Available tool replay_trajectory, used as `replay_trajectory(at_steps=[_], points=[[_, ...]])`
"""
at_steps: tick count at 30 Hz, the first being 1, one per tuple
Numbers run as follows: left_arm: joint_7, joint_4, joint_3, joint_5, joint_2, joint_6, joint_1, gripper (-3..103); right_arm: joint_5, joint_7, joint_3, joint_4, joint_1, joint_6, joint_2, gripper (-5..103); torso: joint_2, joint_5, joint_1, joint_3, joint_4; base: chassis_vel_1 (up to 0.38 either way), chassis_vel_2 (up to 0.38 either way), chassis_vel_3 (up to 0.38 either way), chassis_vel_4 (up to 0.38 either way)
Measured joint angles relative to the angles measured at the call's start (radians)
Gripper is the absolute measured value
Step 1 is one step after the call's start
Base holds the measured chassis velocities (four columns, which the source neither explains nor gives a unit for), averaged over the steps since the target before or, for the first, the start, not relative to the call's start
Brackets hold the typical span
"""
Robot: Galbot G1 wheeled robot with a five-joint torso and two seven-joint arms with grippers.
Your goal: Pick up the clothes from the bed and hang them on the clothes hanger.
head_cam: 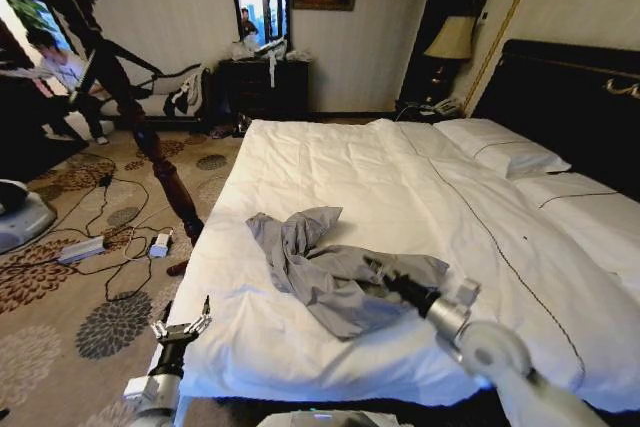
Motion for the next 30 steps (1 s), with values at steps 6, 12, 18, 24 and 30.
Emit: replay_trajectory(at_steps=[6,12,18,24,30], points=[[0.053,0.008,0.093,-0.069,0.008,0.02,-0.019,100,-0.141,-0.054,-0.004,-0.007,0.011,0.088,0.008,17,0.0,-0.0002,0.0,0.0,0.0002,0.0,0.0,0.0,0.0],[0.034,0.043,0.097,0.015,0.01,0.022,-0.054,100,-0.352,-0.033,-0.05,0.012,-0.04,0.143,-0.07,38,0.0,-0.0005,0.0,0.0,-0.0001,0.0,0.0,0.0,0.0],[-0.005,0.055,0.039,0.011,0.045,0.033,-0.062,100,-0.49,0.11,-0.141,0.002,0.025,0.049,-0.166,61,0.0,-0.0002,0.0,0.0,0.0003,0.0,0.0,0.0,0.0],[-0.02,0.044,0.005,-0.004,0.047,0.042,-0.061,100,-0.434,0.318,-0.29,-0.075,0.211,-0.125,-0.199,88,0.0,-0.0004,0.0,0.0,0.0001,0.0,0.0,0.0,0.0],[-0.022,0.03,0.026,0.022,0.007,0.045,-0.058,100,-0.303,0.329,-0.316,-0.178,0.391,-0.165,-0.138,100,0.0,-0.0001,0.0,0.0,0.0004,0.0,0.0,0.0,0.0]])
